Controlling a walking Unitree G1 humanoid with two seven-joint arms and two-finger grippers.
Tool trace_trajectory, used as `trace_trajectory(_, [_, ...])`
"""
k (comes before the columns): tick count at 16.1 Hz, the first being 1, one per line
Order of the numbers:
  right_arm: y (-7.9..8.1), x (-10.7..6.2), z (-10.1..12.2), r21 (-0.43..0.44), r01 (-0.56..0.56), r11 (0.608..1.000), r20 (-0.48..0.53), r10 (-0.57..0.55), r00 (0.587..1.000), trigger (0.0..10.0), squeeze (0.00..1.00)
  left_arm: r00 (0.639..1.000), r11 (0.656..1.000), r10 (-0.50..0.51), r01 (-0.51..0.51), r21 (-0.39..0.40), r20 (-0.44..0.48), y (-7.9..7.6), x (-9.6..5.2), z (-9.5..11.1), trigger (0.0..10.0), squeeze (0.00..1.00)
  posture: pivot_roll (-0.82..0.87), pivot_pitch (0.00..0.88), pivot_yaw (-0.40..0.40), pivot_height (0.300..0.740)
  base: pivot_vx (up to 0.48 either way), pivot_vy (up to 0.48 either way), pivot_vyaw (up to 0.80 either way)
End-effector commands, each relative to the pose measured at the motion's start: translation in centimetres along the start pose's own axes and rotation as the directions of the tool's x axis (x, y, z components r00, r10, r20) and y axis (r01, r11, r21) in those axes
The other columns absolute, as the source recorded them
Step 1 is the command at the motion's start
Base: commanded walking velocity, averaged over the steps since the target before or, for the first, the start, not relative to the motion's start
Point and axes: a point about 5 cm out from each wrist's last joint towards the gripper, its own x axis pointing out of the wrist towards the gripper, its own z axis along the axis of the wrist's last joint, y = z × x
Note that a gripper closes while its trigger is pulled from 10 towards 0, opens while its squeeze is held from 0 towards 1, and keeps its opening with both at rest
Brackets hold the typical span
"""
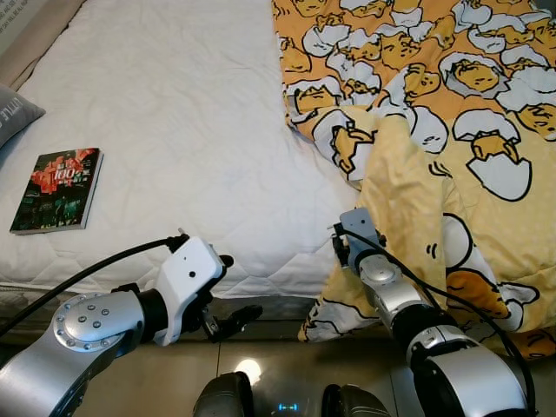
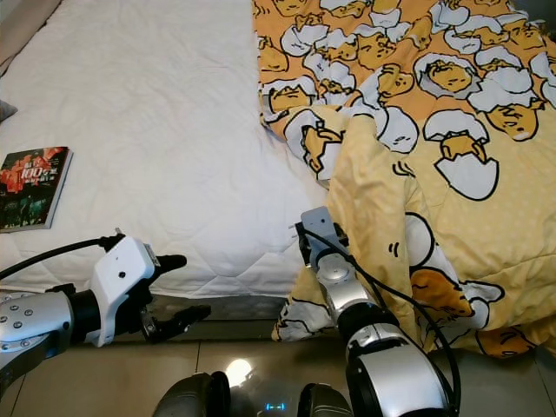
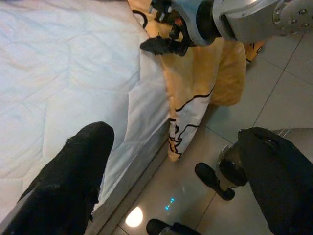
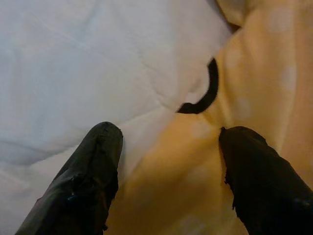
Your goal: Clean up the room
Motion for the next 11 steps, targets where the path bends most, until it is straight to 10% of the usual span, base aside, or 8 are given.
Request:
trace_trajectory(1, [0.0, 0.0, 0.2, 0.009, 0.026, 1.0, 0.007, -0.026, 1.0, 10.0, 0.0, 1.0, 1.0, -0.013, 0.013, 0.005, -0.011, -0.3, -0.2, -0.1, 10.0, 0.0, 0.18, 0.193, 0.058, 0.74, 0.0, 0.0, 0.0])
trace_trajectory(6, [0.0, -0.2, -1.3, -0.003, 0.04, 0.999, -0.058, -0.04, 0.998, 10.0, 0.0, 1.0, 1.0, -0.013, 0.013, 0.003, -0.01, -0.1, 0.0, 0.1, 10.0, 0.0, 0.18, 0.195, 0.057, 0.74, 0.0, 0.0, 0.0])
trace_trajectory(7, [0.0, -0.2, -1.9, 0.041, 0.031, 0.999, -0.095, -0.027, 0.995, 3.0, 0.0, 1.0, 1.0, -0.014, 0.014, 0.003, -0.01, -0.1, 0.0, 0.1, 10.0, 0.0, 0.17, 0.196, 0.06, 0.74, 0.0, 0.0, 0.0])
trace_trajectory(8, [0.0, -0.3, -2.1, 0.058, 0.025, 0.998, -0.103, -0.019, 0.994, 3.0, 0.0, 1.0, 1.0, -0.015, 0.015, 0.004, -0.01, -0.1, 0.0, 0.1, 10.0, 0.0, 0.17, 0.196, 0.06, 0.74, 0.0, 0.0, 0.0])
trace_trajectory(9, [0.3, -0.3, -2.2, 0.092, -0.006, 0.996, -0.111, 0.017, 0.994, 0.0, 0.0, 1.0, 1.0, -0.017, 0.017, 0.004, -0.011, 0.0, 0.0, 0.1, 10.0, 0.0, 0.17, 0.193, 0.062, 0.74, 0.0, 0.0, 0.0])
trace_trajectory(11, [0.5, -0.3, -2.1, 0.123, -0.037, 0.992, -0.103, 0.05, 0.993, 0.0, 0.0, 1.0, 1.0, -0.02, 0.02, 0.007, -0.011, 0.0, 0.1, 0.1, 10.0, 0.0, 0.17, 0.191, 0.064, 0.74, 0.0, 0.0, 0.0])
